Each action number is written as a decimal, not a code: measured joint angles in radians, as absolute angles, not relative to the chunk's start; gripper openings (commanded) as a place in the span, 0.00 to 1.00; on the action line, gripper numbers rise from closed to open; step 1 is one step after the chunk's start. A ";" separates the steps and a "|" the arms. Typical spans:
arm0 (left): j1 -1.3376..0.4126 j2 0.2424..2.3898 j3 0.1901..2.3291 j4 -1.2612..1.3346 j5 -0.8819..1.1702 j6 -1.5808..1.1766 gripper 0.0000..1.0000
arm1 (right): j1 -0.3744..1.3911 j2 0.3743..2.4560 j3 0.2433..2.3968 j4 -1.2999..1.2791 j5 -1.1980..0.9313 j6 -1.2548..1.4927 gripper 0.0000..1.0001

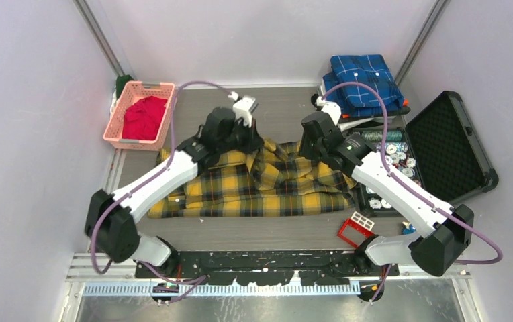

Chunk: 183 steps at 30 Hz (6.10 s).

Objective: Fold and stack the mixed laundry pile
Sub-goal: Fold the shirt at the center of the board.

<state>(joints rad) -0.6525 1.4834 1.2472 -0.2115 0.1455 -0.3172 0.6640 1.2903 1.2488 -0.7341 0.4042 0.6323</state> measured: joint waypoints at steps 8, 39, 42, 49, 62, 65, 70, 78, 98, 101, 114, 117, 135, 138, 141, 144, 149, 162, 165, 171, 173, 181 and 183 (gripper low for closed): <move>-0.653 1.189 0.715 0.065 0.357 -0.413 0.97 | 0.664 1.300 1.246 -0.707 0.419 0.685 0.37; -0.899 1.957 1.549 -0.682 -0.337 -0.411 0.75 | 0.605 1.176 1.024 -0.826 0.514 0.742 0.37; -0.901 2.019 1.582 -0.723 -0.381 -0.411 0.67 | 0.595 1.140 0.999 -0.831 0.514 0.741 0.37; -0.902 2.059 1.589 -0.764 -0.458 -0.421 0.10 | 0.594 1.132 0.981 -0.827 0.500 0.736 0.36; -0.899 1.757 1.462 -0.781 -0.481 -0.463 0.00 | 0.593 1.193 0.985 -0.778 0.464 0.733 0.39; -0.880 1.534 1.380 -0.733 -0.455 -0.457 0.00 | 0.593 1.251 1.007 -0.762 0.443 0.721 0.40; -0.704 1.207 1.132 -0.591 -0.283 -0.417 0.00 | 0.591 1.362 1.084 -0.722 0.405 0.690 0.43; -0.442 0.897 0.835 -0.463 -0.168 -0.339 0.00 | 0.556 1.626 1.289 -0.622 0.231 0.594 0.51; -0.429 0.575 0.635 -0.383 -0.209 -0.389 0.00 | 0.442 2.025 1.497 -0.698 -0.266 0.209 0.56; -0.429 0.548 0.627 -0.394 -0.208 -0.392 0.00 | 0.414 2.053 1.522 -0.712 -0.315 0.182 0.57; -0.429 0.509 0.607 -0.410 -0.194 -0.412 0.00 | 0.375 2.187 1.734 -0.798 -0.597 0.051 0.56; -0.429 0.504 0.606 -0.410 -0.190 -0.412 0.00 | 0.379 2.225 1.771 -0.841 -0.654 0.020 0.52; -0.429 0.447 0.619 -0.432 -0.205 -0.402 0.00 | 0.381 2.267 1.790 -0.935 -0.751 -0.072 0.01; -0.429 0.447 0.621 -0.432 -0.210 -0.399 0.00 | 0.380 2.267 1.790 -0.939 -0.754 -0.077 0.01; -0.429 0.447 0.621 -0.433 -0.217 -0.392 0.00 | 0.381 2.267 1.785 -0.937 -0.754 -0.078 0.01; -0.429 0.448 0.622 -0.433 -0.220 -0.389 0.00 | 0.380 2.265 1.764 -0.925 -0.751 -0.077 0.01; -0.429 0.452 0.633 -0.434 -0.234 -0.385 0.00 | 0.380 2.249 1.728 -0.911 -0.728 -0.065 0.01; -0.428 0.632 0.633 -0.272 -0.315 -0.366 0.00 | 0.357 2.188 1.744 -0.834 -0.591 0.057 0.01; -0.421 0.685 0.626 -0.204 -0.348 -0.356 0.00 | 0.351 2.188 1.774 -0.834 -0.559 0.072 0.01; -0.379 0.800 0.627 -0.104 -0.433 -0.364 0.00 | 0.343 2.189 1.859 -0.842 -0.513 0.091 0.01; -0.355 0.838 0.630 -0.081 -0.450 -0.367 0.00 | 0.343 2.198 1.900 -0.854 -0.504 0.093 0.01; -0.233 1.012 0.637 -0.015 -0.450 -0.395 0.00 | 0.343 2.278 1.985 -0.893 -0.487 0.093 0.01; -0.213 1.056 0.640 -0.018 -0.446 -0.414 0.01 | 0.343 2.306 1.989 -0.906 -0.479 0.093 0.01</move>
<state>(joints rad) -0.2134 1.0561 0.6399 -0.0177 -0.4461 -0.4137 0.3431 2.3062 1.9888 -0.9058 -0.4789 0.0925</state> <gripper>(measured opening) 0.012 0.020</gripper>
